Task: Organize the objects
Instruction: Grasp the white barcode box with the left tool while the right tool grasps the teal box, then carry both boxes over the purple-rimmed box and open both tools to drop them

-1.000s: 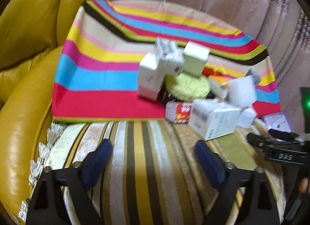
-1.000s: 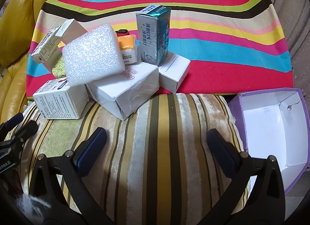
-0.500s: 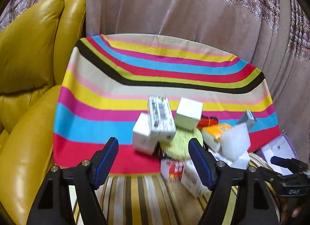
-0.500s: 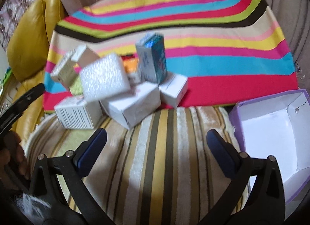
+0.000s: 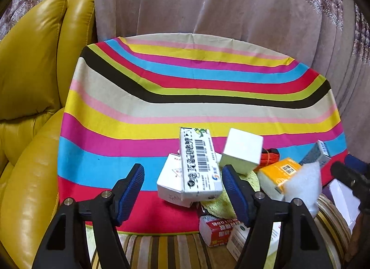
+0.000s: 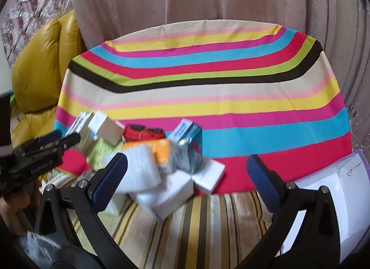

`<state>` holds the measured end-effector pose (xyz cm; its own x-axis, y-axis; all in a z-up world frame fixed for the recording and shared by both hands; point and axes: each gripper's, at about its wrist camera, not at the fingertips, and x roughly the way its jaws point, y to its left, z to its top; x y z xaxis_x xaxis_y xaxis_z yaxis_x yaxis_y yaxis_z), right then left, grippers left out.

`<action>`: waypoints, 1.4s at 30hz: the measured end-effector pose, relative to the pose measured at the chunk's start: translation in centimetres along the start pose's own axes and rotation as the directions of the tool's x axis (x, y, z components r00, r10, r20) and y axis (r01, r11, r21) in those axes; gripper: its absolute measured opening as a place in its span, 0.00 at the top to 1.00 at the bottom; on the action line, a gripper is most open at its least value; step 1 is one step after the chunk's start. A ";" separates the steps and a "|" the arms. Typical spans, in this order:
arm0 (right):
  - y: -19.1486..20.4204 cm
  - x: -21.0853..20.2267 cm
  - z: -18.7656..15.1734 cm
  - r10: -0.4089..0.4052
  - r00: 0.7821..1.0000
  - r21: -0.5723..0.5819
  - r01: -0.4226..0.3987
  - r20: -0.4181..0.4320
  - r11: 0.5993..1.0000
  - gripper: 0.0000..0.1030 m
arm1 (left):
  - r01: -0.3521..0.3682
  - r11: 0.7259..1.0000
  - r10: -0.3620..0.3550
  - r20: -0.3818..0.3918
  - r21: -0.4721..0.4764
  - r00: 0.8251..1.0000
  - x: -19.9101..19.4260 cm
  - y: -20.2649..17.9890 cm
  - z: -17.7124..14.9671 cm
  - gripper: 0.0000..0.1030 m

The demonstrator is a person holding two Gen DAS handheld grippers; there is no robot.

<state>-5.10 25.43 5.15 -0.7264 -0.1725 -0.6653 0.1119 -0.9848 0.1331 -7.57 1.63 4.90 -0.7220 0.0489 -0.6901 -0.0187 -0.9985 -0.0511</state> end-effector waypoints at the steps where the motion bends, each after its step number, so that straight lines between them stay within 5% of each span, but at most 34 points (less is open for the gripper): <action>1: 0.1 0.4 0.3 -0.004 1.000 0.006 0.004 -0.001 1.000 0.00 | 0.001 1.000 -0.001 -0.004 0.001 1.000 0.2 -0.1 0.1 0.32; 12: -0.1 3.9 1.4 -0.024 0.996 0.066 0.030 -0.087 0.997 0.08 | -0.002 1.000 0.003 -0.034 0.017 0.999 1.1 -0.4 0.1 0.58; 21: -1.9 4.1 1.1 0.016 0.994 0.172 0.003 -0.112 0.985 0.40 | 0.003 1.000 -0.003 -0.031 0.018 1.000 1.1 -0.4 0.2 0.66; 23: -2.4 4.1 0.8 0.036 0.992 0.203 -0.010 -0.123 0.979 0.62 | -0.001 1.000 0.002 -0.029 0.018 1.000 1.0 -0.6 0.2 0.66; 25: -2.6 4.0 0.7 0.054 0.991 0.221 -0.026 -0.122 0.975 0.67 | -0.010 1.000 0.011 -0.021 0.015 1.000 0.8 -0.6 0.1 0.66; 42: -5.4 -0.4 0.2 0.112 0.993 0.299 -0.116 0.028 0.947 0.68 | -0.055 0.998 0.053 0.078 0.016 0.996 -2.8 -2.2 0.1 0.67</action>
<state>-5.54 30.85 4.88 -0.7282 -0.2813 -0.6250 -0.0127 -0.9062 0.4226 -5.58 3.73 6.99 -0.7735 -0.0066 -0.6337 0.0101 -0.9999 -0.0019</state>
